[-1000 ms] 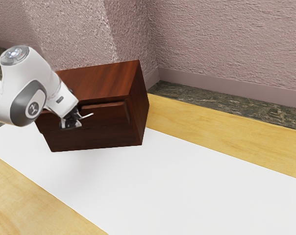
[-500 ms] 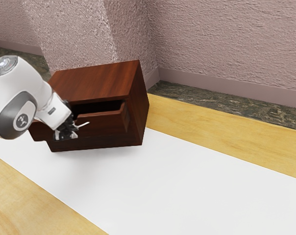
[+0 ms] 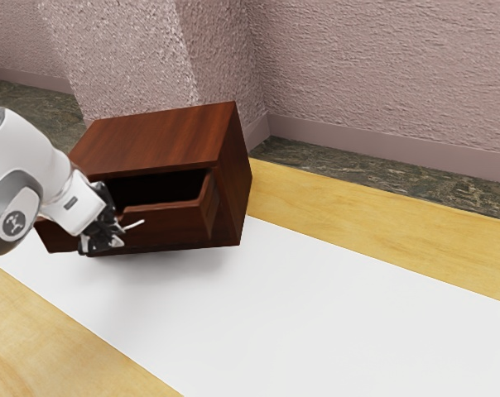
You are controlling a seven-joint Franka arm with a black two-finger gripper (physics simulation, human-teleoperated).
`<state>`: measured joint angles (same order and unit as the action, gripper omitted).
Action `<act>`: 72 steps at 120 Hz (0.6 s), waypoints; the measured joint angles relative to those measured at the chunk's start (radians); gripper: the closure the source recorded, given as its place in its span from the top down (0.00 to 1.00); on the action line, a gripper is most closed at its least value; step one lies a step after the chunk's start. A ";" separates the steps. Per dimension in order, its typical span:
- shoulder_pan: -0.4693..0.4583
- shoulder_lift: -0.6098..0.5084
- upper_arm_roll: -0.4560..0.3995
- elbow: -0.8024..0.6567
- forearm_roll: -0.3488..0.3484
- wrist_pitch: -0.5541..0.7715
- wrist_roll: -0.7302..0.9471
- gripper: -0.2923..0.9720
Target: Pull the drawer handle with one arm to open the drawer
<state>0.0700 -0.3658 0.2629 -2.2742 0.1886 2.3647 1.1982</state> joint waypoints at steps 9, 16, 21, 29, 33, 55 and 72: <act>0.000 -0.022 -0.002 -0.020 0.000 -0.001 0.000 0.25; -0.001 -0.035 -0.002 -0.032 0.001 -0.001 0.000 0.25; -0.001 -0.045 -0.002 -0.042 0.001 -0.001 0.000 0.26; -0.003 -0.065 -0.002 -0.058 0.002 -0.002 0.000 0.26; -0.003 -0.073 -0.003 -0.065 0.002 -0.002 0.000 0.25; 0.003 -0.145 -0.016 -0.124 0.003 -0.004 0.000 0.25; 0.007 -0.220 -0.024 -0.175 0.006 -0.014 -0.002 0.24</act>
<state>0.0772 -0.5857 0.2387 -2.4495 0.1949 2.3506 1.1964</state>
